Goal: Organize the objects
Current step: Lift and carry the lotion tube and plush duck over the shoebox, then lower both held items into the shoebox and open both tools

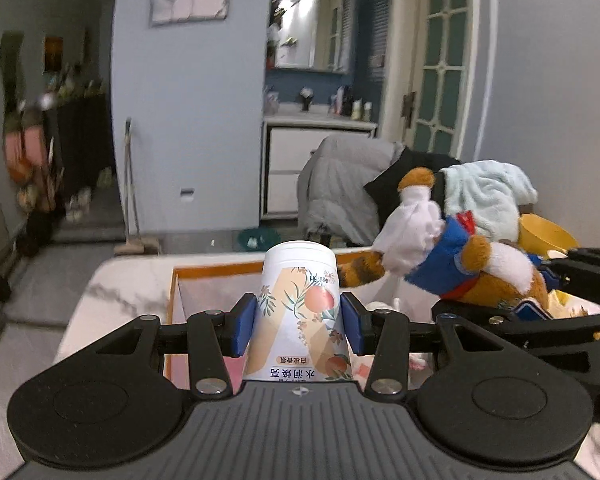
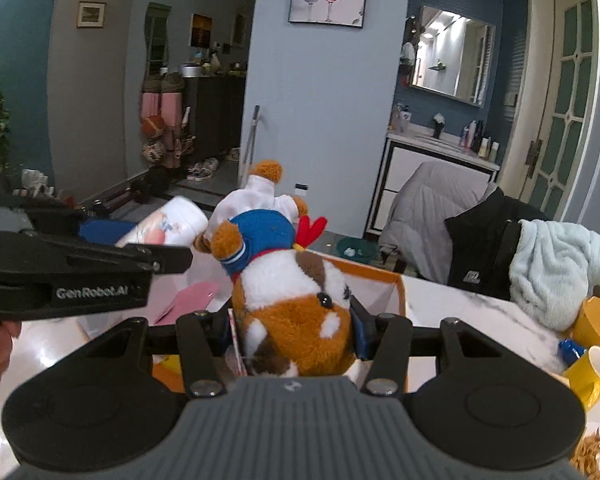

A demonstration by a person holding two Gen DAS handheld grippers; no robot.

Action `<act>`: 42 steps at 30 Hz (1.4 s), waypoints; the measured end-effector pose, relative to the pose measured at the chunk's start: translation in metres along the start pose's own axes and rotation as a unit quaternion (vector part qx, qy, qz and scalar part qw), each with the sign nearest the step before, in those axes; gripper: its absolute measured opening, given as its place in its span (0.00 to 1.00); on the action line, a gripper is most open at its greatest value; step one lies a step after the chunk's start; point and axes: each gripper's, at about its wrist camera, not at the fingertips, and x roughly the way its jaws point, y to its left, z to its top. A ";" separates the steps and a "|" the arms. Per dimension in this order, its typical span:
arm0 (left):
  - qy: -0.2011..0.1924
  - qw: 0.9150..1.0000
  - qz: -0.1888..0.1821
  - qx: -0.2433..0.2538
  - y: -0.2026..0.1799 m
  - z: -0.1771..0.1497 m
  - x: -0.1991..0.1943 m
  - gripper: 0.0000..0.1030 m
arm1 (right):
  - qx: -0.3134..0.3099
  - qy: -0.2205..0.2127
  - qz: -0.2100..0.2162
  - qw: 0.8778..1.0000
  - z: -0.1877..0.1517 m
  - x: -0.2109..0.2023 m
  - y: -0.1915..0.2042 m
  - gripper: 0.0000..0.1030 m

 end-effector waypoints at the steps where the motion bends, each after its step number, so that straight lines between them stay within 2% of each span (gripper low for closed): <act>1: 0.004 1.000 0.003 -0.001 0.002 -0.001 0.003 0.51 | 0.002 0.003 -0.002 1.000 0.001 0.006 -0.002 0.53; 7: 0.033 0.999 0.028 0.008 0.006 -0.014 0.026 0.51 | 0.013 0.017 -0.028 0.999 -0.004 0.039 -0.013 0.53; 15: 0.064 0.997 0.047 0.007 0.011 -0.023 0.042 0.51 | 0.033 0.065 -0.046 0.996 -0.030 0.079 -0.033 0.53; 23: 0.091 0.993 0.073 0.023 0.006 -0.030 0.059 0.52 | 0.030 0.111 -0.042 0.992 -0.050 0.108 -0.041 0.53; 27: 0.100 0.992 0.078 0.030 0.004 -0.036 0.066 0.52 | -0.001 0.114 -0.050 0.992 -0.053 0.111 -0.030 0.53; 30: 0.101 0.991 0.081 0.042 0.001 -0.039 0.068 0.52 | -0.001 0.115 -0.049 0.992 -0.052 0.113 -0.030 0.53; 42: 0.119 0.989 0.079 0.039 -0.001 -0.047 0.076 0.52 | -0.006 0.120 -0.043 0.992 -0.051 0.115 -0.028 0.53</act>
